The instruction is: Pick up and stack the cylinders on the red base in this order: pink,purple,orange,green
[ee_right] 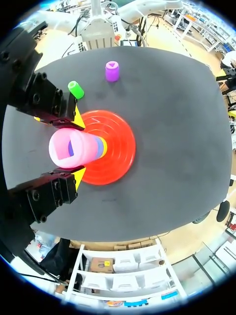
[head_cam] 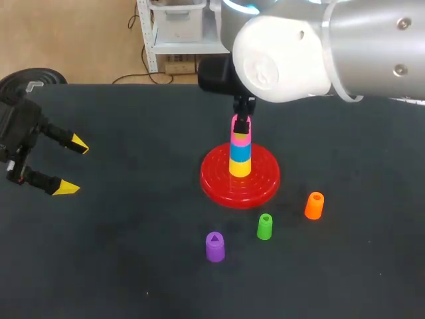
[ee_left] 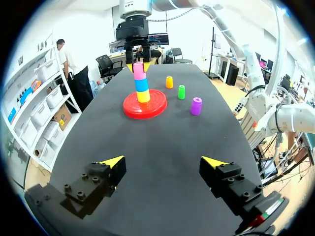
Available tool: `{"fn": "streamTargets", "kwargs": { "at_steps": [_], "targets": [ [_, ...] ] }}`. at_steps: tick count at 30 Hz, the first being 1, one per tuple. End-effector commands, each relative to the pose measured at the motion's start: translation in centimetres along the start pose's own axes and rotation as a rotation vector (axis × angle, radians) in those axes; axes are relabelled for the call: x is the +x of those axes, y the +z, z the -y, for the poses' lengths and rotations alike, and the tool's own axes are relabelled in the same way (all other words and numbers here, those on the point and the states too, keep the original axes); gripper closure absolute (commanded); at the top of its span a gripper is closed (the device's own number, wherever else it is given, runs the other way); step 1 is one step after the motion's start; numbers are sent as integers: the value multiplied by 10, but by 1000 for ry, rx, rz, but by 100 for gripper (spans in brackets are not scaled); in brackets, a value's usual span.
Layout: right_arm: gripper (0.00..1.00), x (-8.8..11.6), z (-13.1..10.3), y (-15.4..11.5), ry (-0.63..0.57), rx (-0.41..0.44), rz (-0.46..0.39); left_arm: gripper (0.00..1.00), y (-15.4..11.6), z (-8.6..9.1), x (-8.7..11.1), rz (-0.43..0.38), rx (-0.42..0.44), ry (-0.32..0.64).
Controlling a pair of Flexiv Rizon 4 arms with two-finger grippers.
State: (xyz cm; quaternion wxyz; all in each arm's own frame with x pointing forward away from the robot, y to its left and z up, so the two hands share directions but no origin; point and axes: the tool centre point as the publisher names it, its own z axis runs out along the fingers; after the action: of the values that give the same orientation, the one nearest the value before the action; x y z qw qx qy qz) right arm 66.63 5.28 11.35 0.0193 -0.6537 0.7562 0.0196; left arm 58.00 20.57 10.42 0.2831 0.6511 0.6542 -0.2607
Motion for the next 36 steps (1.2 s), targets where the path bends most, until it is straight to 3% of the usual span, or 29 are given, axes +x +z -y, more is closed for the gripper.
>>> {"fn": "streamTargets", "kwargs": {
  "at_steps": [1,2,3,4,5,20,27,29,30,36],
  "targets": [
    [100,0,1,7,1,-9,4,0,0,0,1,3,-3,3],
    [100,0,1,8,2,-12,7,0,0,0,1,3,-3,3],
    [92,0,1,8,3,-12,9,0,0,0,1,3,-3,3],
    [58,0,0,8,5,-12,11,0,0,0,1,3,-3,3],
    [0,0,0,7,9,-11,14,0,0,0,1,3,-3,3],
    [0,-3,-15,-31,0,97,57,0,0,0,1,3,-3,3],
    [0,-23,-61,-48,-80,146,93,0,0,0,1,3,-3,3],
    [0,-30,-75,-46,-102,143,64,0,0,0,1,3,-3,3],
    [0,-34,-85,-45,-123,135,93,0,0,0,1,3,-3,3],
    [0,-49,-123,-23,-172,79,89,0,0,0,1,3,-3,3]
  ]
}}
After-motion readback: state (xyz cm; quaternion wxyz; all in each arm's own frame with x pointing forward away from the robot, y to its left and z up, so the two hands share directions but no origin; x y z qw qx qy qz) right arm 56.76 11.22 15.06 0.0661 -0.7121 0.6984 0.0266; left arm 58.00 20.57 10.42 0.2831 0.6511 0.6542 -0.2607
